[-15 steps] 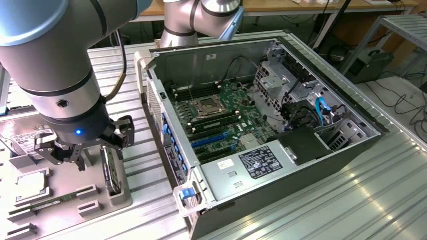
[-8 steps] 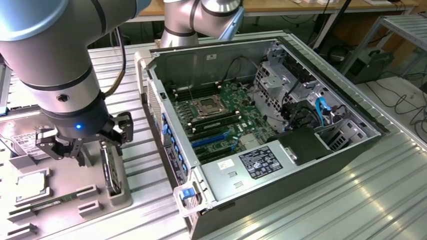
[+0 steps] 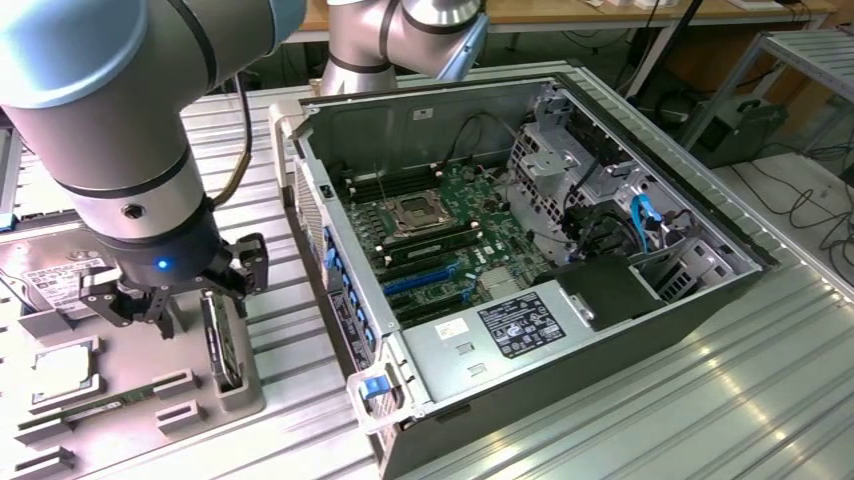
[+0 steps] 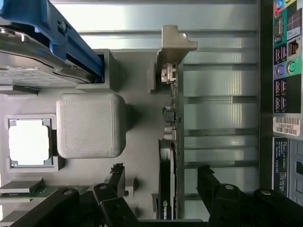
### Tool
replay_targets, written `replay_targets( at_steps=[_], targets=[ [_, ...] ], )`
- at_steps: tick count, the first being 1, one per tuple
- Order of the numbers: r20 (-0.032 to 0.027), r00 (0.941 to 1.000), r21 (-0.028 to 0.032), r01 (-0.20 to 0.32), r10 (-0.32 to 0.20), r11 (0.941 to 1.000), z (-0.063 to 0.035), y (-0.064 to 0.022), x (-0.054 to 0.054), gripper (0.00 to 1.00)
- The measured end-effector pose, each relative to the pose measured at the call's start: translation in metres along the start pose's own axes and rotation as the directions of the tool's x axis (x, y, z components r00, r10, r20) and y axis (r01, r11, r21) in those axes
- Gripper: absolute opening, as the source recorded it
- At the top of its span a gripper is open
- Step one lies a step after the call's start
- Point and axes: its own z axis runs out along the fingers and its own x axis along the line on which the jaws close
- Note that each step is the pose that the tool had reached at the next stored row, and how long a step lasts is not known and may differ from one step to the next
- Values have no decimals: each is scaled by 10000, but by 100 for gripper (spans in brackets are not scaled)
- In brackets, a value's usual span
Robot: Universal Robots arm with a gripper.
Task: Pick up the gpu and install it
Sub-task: 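Pick up the gpu and move the gpu toward the slot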
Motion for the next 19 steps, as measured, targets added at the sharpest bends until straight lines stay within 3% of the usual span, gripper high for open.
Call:
replay_targets(
  at_steps=[4,7,8,15,19],
  targets=[
    [1,10000,-1,-2,2,10000,97,-4,2,71],
    [0,10000,-1,2,-2,10000,187,-5,1,57],
    [-1,10000,-1,4,-4,10000,205,-4,-1,57],
    [-1,10000,-1,12,-12,10000,242,15,-20,57],
    [1,10000,-3,15,-15,10000,252,15,-36,49]
  ],
)
